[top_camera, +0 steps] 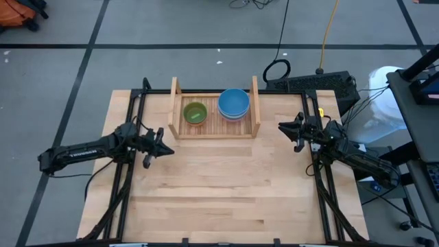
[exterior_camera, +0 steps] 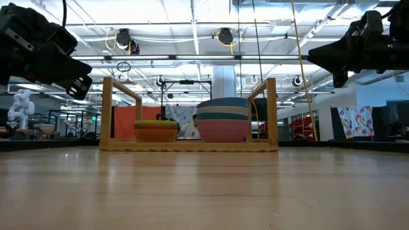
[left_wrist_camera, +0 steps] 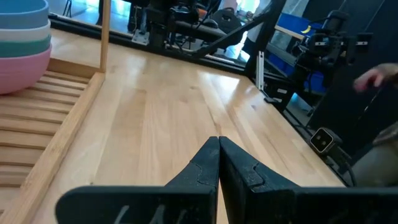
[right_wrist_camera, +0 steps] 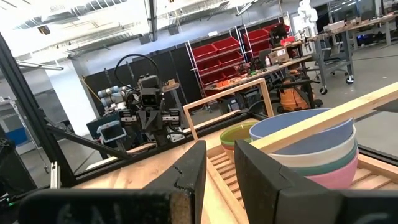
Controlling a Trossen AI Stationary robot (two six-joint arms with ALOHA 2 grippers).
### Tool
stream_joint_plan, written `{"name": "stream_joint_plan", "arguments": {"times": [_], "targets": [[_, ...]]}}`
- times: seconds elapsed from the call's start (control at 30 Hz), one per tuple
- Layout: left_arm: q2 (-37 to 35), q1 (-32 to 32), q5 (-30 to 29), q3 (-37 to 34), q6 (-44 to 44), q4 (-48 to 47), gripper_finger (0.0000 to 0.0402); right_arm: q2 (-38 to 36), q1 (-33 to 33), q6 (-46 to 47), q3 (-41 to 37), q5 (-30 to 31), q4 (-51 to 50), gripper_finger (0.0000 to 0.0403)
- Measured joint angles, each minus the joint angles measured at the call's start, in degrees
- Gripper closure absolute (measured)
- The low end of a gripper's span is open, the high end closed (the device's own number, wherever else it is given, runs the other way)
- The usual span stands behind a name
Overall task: Place and stack bowls onto a shelf
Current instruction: Return to Home Position
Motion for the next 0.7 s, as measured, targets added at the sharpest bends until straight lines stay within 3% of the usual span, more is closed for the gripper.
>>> {"name": "stream_joint_plan", "arguments": {"times": [0.7], "targets": [[0.00,0.02,-0.01,0.00,-0.57,-0.03,0.0394,0.00,0.01,0.02,0.00,0.04,0.00,0.0325]]}}
